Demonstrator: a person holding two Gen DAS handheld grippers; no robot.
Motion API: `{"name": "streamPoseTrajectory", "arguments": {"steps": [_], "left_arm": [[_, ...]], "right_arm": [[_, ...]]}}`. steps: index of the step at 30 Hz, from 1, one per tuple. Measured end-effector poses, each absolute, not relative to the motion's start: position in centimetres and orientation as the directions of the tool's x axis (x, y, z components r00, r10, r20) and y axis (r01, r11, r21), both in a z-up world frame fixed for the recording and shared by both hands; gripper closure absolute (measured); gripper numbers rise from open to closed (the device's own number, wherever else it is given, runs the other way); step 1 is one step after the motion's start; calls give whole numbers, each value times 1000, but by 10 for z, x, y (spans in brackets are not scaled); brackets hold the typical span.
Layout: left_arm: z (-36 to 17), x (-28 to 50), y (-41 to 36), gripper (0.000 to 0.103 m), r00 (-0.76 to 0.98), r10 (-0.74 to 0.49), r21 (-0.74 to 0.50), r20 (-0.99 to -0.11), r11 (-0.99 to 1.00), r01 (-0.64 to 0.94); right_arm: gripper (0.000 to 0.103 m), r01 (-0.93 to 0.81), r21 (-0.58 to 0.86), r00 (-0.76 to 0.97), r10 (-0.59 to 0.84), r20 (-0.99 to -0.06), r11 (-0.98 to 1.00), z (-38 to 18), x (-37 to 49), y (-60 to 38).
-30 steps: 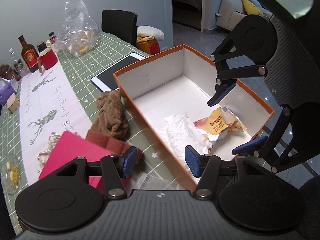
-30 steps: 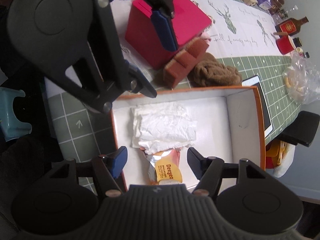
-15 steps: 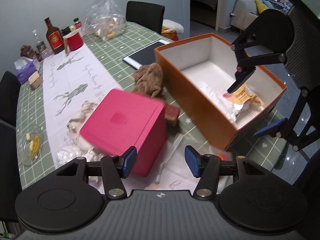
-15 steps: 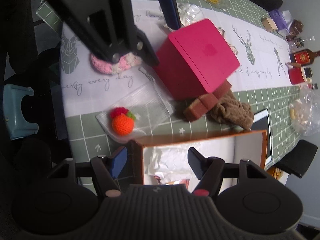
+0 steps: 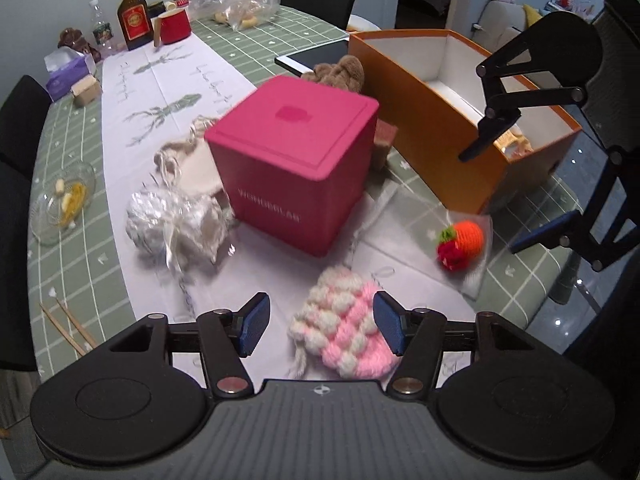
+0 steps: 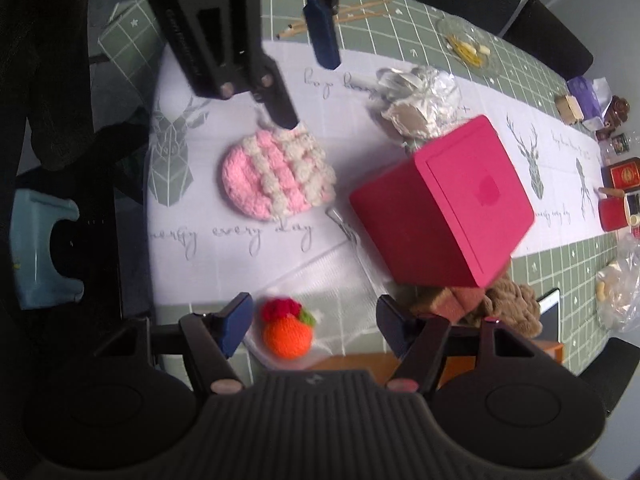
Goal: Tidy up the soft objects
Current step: 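Withdraw both tools from the orange box back over the table, then grasp the clear plastic-wrapped silver ball with the left tool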
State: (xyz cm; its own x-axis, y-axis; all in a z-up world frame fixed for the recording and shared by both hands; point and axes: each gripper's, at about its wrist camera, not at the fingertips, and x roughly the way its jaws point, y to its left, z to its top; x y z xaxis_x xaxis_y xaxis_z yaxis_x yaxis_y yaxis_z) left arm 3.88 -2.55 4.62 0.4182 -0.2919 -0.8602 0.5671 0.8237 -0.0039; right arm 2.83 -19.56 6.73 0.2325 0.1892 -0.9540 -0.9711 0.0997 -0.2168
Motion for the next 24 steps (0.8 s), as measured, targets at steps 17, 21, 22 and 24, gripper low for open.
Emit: {"name": "streamPoseTrajectory", "arguments": {"steps": [17,21,22,24], "left_arm": [[27,85,26,30,574,-183,57,-798,926,374],[27,97,26,18,637,-183,66,-749,936,347],[26,101,25,17,650,-185,63,-737,939,339],[21,109,27,16,651,-205,14,-731,949,314]], "right_arm": [[27,-884,-166,335,342,-878,437,15,26,-164],[27,-810,-63,341,380,-860,583,6,40,-173],[27,-799,-52,341,379,-860,599,4,42,-174],[27,-791,-56,344,369,-863,609,1,43,-174]]}}
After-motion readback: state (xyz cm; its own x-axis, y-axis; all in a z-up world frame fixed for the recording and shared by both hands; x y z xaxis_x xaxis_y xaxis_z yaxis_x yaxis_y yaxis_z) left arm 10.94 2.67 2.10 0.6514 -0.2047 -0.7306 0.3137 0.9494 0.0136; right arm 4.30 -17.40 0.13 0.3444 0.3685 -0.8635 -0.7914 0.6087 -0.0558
